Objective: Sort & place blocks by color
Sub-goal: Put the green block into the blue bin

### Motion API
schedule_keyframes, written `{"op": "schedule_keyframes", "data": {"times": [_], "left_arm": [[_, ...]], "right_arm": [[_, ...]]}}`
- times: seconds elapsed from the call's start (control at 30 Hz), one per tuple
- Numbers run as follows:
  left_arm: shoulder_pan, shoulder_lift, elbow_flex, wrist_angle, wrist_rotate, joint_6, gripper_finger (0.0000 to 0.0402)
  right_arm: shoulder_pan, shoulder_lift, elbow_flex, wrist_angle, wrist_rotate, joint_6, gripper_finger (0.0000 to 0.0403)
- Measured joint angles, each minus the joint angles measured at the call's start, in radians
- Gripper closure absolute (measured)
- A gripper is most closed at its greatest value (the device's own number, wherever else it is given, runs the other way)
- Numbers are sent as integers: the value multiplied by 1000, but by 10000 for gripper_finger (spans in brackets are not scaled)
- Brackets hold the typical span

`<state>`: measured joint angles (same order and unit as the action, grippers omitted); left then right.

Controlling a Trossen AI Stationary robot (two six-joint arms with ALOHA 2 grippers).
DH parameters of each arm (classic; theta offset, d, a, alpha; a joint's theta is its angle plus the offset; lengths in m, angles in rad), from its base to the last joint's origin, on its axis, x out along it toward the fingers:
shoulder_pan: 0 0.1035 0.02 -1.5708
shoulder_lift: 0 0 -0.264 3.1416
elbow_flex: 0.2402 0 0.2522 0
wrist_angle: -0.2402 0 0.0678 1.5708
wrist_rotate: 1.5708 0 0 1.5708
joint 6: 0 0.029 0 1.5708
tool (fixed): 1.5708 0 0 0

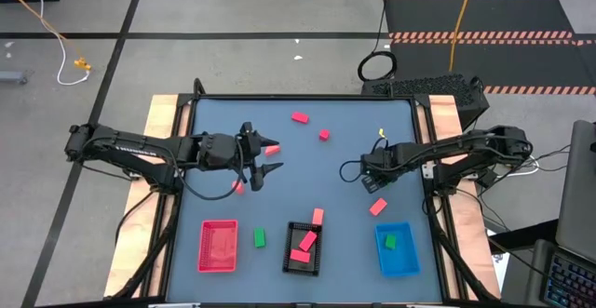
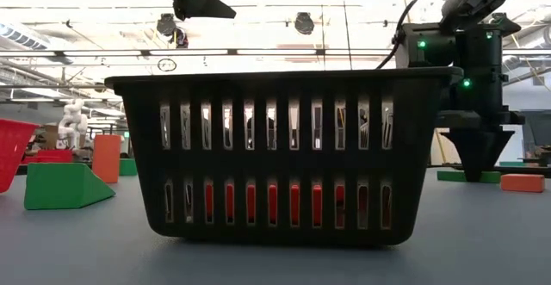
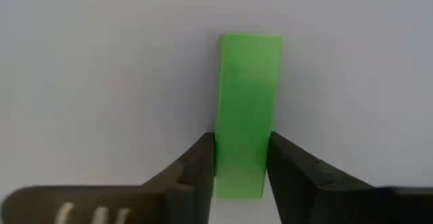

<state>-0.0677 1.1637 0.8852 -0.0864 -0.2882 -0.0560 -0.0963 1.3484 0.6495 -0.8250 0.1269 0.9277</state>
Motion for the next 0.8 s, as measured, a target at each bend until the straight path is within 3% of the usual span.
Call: {"op": "schedule_keyframes", "data": {"times": [0.17,0.33,0.6,0.8], "left_arm": [[0,0,0,0,0,0,107],[0,0,0,0,0,-5,107],[0,0,0,0,0,-10,108],[0,0,0,0,0,-17,107]], "right_arm": [[0,-18,-3,-26,-3,-31,309],[19,-76,5,-56,-99,-41,309],[153,-230,56,-21,-260,-97,309],[303,-311,100,-18,-334,73,309]]}}
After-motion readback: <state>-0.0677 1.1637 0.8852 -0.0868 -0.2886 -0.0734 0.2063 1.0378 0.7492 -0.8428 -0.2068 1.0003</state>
